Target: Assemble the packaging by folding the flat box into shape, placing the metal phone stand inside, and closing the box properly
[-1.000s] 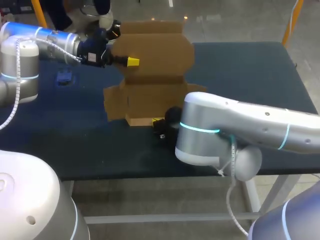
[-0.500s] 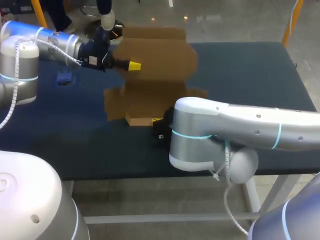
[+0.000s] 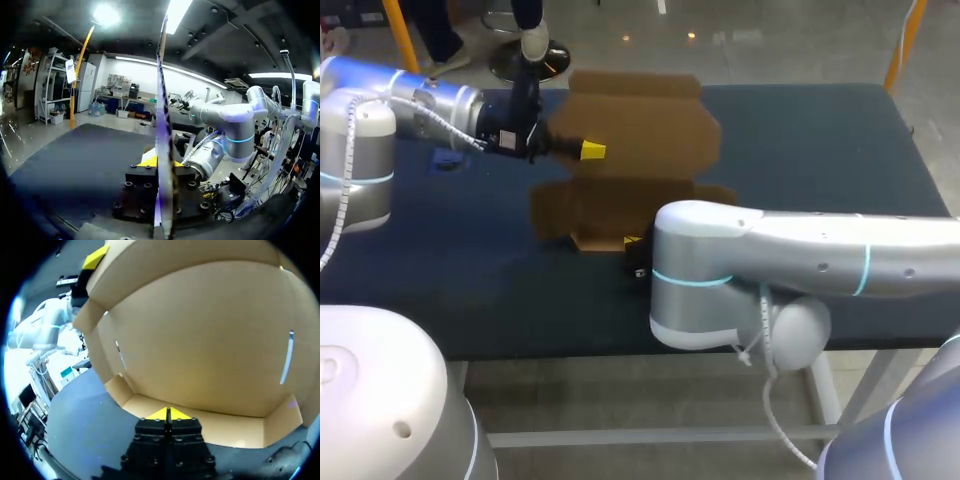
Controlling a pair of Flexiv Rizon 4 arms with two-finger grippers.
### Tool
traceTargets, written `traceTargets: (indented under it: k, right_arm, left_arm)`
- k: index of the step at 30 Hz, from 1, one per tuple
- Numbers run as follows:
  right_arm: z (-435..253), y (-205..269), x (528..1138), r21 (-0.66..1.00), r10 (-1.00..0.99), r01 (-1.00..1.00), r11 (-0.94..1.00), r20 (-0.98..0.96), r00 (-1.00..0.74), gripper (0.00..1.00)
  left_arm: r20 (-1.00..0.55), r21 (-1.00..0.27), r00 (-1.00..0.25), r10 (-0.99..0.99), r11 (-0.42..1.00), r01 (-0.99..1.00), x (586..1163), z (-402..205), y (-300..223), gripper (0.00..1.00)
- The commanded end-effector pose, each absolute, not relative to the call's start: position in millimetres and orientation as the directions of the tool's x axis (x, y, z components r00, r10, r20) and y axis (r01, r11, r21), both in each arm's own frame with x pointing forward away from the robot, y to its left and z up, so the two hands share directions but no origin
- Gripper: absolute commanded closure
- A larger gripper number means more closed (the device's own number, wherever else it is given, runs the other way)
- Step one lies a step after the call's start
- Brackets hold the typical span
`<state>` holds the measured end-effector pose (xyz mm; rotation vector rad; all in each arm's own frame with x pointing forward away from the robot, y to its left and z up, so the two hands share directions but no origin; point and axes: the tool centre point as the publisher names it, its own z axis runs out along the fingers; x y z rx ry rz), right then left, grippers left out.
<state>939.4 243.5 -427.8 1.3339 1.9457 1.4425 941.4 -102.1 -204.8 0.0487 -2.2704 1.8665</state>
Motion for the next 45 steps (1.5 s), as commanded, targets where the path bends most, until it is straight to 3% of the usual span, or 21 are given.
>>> traceTargets:
  k: [1,45]
  right_arm:
    - [-433,249,940,0.887,0.861,0.461,0.025,0.215,-0.460,1.00]
    - [-433,249,940,0.887,0.861,0.461,0.025,0.215,-0.460,1.00]
  left_arm:
    - [0.171,-0.968,-0.983,0.071,0.195,-0.155,931,-208,-104,1.00]
    - [0.256,-0.941,-0.966,0.043,0.241,-0.238,928,-243,-97,1.00]
